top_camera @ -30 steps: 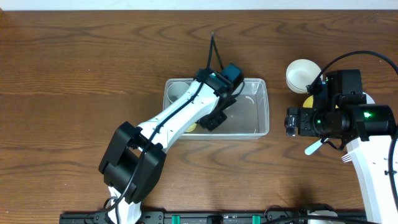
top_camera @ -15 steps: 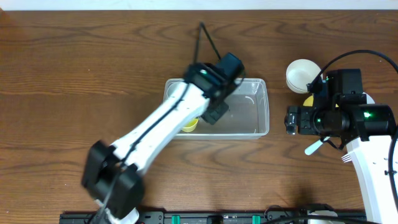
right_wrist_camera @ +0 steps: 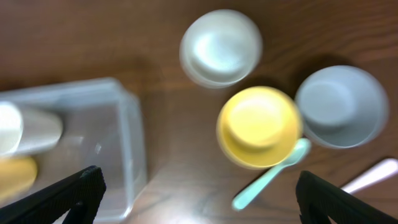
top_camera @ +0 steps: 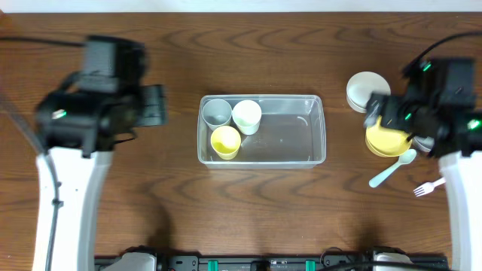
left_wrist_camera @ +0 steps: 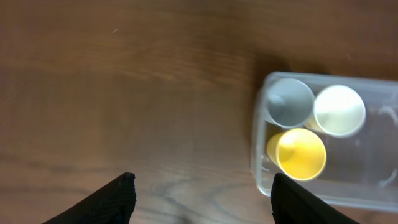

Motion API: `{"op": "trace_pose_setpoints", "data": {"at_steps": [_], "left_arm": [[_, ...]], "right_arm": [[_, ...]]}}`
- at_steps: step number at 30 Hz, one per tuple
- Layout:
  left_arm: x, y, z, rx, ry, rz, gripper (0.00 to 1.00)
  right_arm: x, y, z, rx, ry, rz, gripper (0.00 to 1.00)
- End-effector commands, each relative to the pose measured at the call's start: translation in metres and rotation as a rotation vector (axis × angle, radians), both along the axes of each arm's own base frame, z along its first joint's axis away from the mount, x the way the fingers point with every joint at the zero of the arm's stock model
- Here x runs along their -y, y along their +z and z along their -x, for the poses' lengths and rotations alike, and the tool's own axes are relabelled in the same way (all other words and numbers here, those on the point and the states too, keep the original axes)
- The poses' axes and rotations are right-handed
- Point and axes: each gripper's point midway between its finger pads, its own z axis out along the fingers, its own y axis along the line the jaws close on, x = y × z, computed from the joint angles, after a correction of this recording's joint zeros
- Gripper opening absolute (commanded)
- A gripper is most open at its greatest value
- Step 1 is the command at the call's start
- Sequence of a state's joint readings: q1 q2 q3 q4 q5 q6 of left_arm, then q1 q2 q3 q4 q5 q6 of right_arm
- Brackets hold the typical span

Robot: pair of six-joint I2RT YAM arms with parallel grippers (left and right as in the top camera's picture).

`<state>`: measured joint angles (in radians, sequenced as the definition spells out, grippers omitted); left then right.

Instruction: Pack container

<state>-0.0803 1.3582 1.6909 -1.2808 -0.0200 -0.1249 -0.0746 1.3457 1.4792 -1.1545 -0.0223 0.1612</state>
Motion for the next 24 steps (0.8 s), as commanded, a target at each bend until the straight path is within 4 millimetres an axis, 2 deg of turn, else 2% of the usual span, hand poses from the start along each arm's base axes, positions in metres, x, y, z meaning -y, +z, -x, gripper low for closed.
{"op": "trace_pose_setpoints", "data": {"at_steps": [1, 4, 9, 12, 18, 24], "left_arm": [[-0.011, 0.002, 0.001, -0.001, 0.071, 0.089, 0.7], [-0.02, -0.004, 0.001, -0.02, 0.101, 0.093, 0.7], [-0.021, -0.017, -0.001, -0.06, 0.105, 0.093, 0.71], [-0.021, -0.02, -0.003, -0.073, 0.106, 0.093, 0.71], [-0.021, -0.026, -0.007, -0.092, 0.107, 0.092, 0.71], [-0.021, -0.028, -0.008, -0.101, 0.107, 0.092, 0.71]], "right_arm": [[0.028, -0.013, -0.018, -0.082, -0.101, 0.007, 0.99], [0.037, -0.047, -0.022, -0.223, -0.134, -0.013, 0.99], [0.035, -0.114, -0.022, -0.456, -0.125, -0.033, 0.99], [0.032, -0.145, -0.021, -0.545, -0.101, -0.033, 0.99], [0.027, -0.194, -0.019, -0.652, -0.067, -0.031, 0.99], [0.023, -0.222, -0.017, -0.681, -0.05, -0.029, 0.95]]}}
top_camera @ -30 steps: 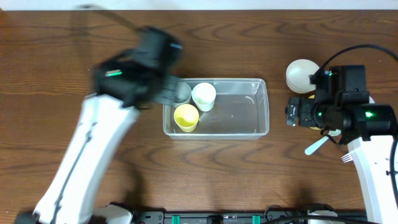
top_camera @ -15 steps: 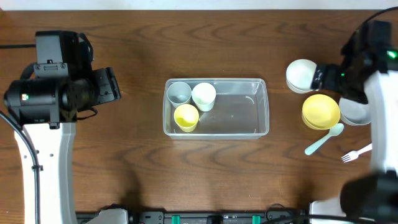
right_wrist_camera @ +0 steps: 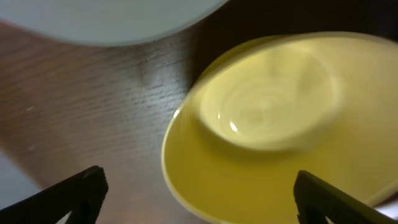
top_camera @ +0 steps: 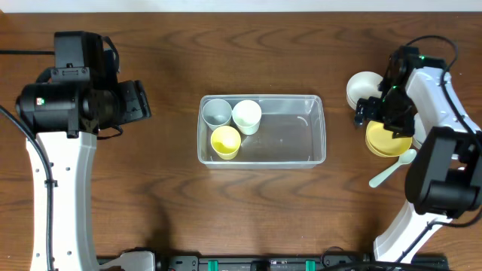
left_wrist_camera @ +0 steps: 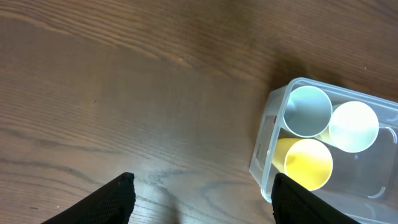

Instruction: Pack container

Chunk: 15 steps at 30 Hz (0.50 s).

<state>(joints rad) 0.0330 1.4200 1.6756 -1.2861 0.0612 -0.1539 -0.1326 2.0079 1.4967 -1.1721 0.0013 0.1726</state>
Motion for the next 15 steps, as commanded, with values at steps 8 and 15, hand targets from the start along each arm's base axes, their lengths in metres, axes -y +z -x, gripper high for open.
{"op": "trace_pose_setpoints", "data": {"at_steps": [8, 15], "left_arm": [[0.0, -0.005, 0.0, -0.017, 0.007, 0.009, 0.71], [0.0, -0.005, 0.001, -0.018, 0.007, 0.009, 0.71]], "right_arm": [[-0.008, -0.019, 0.003, -0.014, 0.044, 0.01, 0.7], [-0.009, -0.029, 0.011, -0.03, 0.044, 0.008, 0.4]]}}
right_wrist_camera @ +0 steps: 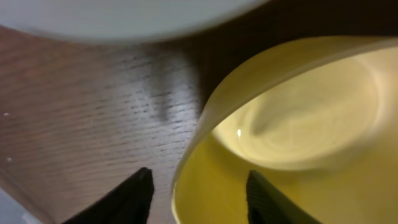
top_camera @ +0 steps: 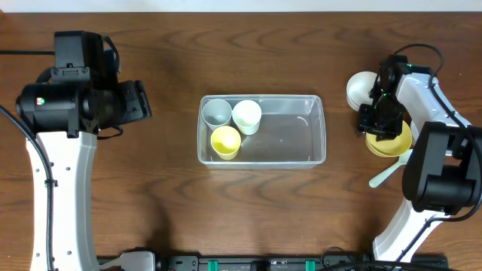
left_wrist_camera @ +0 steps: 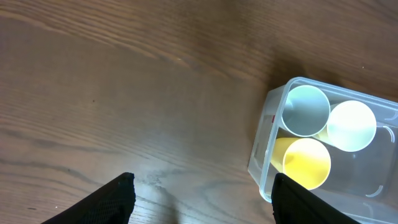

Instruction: Pack container

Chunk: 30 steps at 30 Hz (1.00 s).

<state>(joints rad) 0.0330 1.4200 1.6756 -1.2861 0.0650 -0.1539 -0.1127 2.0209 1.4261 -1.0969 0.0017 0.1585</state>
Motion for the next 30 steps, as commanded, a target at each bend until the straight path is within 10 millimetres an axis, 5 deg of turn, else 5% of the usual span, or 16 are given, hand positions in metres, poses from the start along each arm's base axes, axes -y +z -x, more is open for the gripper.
{"op": "trace_pose_setpoints", "data": {"at_steps": [1, 8, 21, 30], "left_arm": [[-0.001, -0.005, 0.001, -0.018, 0.009, 0.006, 0.71], [-0.001, -0.005, 0.001, -0.018, 0.008, 0.006, 0.71], [-0.001, -0.005, 0.001, -0.018, 0.009, 0.006, 0.71], [-0.001, -0.005, 0.001, -0.018, 0.008, 0.006, 0.71]], "right_arm": [[-0.002, -0.01, 0.008, -0.026, 0.01, 0.011, 0.35], [-0.002, -0.019, 0.014, -0.034, 0.01, 0.009, 0.12], [-0.002, -0.015, 0.01, -0.018, 0.01, 0.011, 0.01], [-0.005, 0.031, -0.005, 0.046, 0.029, 0.013, 0.01]]}}
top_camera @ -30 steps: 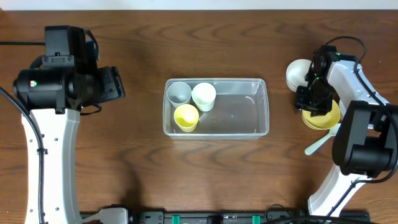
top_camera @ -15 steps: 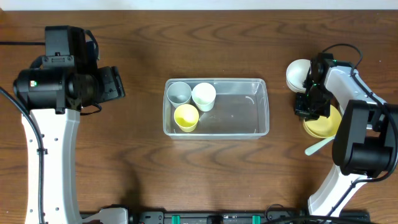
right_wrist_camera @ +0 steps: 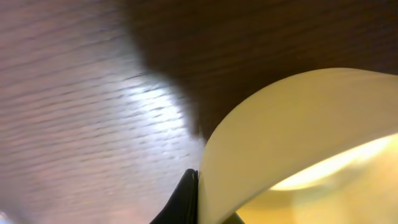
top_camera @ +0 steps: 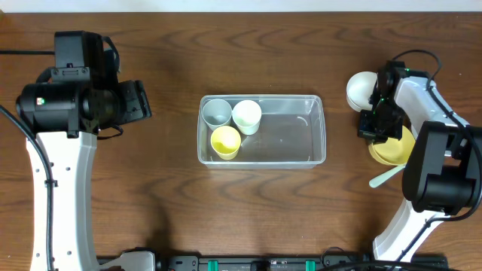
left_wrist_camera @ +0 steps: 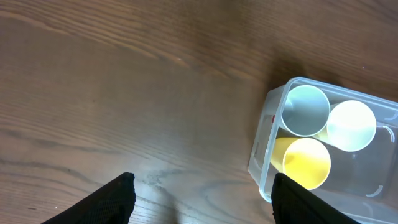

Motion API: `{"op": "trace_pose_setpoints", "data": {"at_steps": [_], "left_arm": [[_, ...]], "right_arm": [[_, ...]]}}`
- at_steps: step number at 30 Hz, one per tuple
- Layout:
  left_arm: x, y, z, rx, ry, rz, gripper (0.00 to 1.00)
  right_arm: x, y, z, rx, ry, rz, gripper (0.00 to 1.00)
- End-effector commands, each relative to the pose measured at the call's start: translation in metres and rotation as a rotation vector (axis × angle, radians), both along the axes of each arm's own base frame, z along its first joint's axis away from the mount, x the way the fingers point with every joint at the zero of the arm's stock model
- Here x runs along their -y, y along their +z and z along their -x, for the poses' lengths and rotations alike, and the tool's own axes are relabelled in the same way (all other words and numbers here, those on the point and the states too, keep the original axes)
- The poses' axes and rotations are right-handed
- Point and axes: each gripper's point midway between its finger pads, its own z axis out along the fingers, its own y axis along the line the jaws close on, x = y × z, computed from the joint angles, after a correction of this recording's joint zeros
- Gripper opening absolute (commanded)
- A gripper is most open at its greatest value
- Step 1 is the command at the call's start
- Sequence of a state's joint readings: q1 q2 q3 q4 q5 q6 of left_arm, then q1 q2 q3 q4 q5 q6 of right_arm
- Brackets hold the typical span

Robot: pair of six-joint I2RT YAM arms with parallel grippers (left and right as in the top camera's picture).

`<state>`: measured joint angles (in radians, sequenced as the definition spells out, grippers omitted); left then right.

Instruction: Pack container

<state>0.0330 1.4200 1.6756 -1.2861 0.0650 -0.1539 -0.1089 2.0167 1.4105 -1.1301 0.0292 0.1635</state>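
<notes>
A clear plastic container (top_camera: 316,150) sits mid-table with a grey cup (top_camera: 217,112), a white cup (top_camera: 246,117) and a yellow cup (top_camera: 225,141) standing at its left end. To its right my right gripper (top_camera: 379,126) is shut on the left rim of a yellow bowl (top_camera: 398,147). In the right wrist view that bowl (right_wrist_camera: 298,137) fills the frame, with a black finger (right_wrist_camera: 186,198) pressed against its rim. My left gripper (left_wrist_camera: 202,202) hangs open over bare wood left of the container (left_wrist_camera: 266,155).
A white bowl (top_camera: 360,89) lies just behind the right gripper. A teal spoon (top_camera: 388,176) rests in front of the yellow bowl. The right arm covers the table's far right edge.
My right gripper's jaws, which stood part open astride the yellow bowl's rim, are now shut on it. The bowl sits slightly further right. The left arm has not moved.
First both arms were blurred, the right gripper open high above the bowls. Then the left arm stood still left of the container, and the right gripper was low over the yellow bowl, jaws wide. They then straddled the rim and now grip it.
</notes>
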Motion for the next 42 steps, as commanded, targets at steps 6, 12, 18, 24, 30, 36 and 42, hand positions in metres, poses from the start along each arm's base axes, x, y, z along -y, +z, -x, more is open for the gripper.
{"op": "trace_pose_setpoints", "data": {"at_steps": [6, 12, 18, 24, 30, 36, 42], "left_arm": [[-0.001, -0.005, 0.001, -0.018, 0.008, 0.006, 0.71], [-0.001, -0.005, 0.0, -0.017, 0.008, 0.006, 0.71], [-0.001, -0.005, 0.001, -0.018, 0.008, 0.006, 0.71], [-0.001, -0.005, 0.001, -0.018, 0.009, 0.006, 0.71], [-0.001, -0.005, 0.001, -0.018, 0.008, 0.006, 0.71], [-0.001, -0.005, 0.001, -0.018, 0.008, 0.006, 0.71], [-0.001, -0.005, 0.001, -0.018, 0.009, 0.006, 0.71]], "right_arm": [[-0.041, 0.109, -0.03, 0.248, 0.197, -0.045, 0.01], [-0.12, 0.193, -0.031, 0.518, 0.536, -0.098, 0.01], [-0.207, 0.212, -0.016, 0.631, 0.871, -0.133, 0.01], [-0.25, 0.181, -0.005, 0.573, 0.93, -0.175, 0.03], [-0.249, 0.134, -0.003, 0.407, 0.846, -0.168, 0.02], [-0.249, 0.098, -0.003, 0.3, 0.846, -0.154, 0.02], [-0.249, 0.087, -0.003, 0.27, 0.845, -0.15, 0.03]]}}
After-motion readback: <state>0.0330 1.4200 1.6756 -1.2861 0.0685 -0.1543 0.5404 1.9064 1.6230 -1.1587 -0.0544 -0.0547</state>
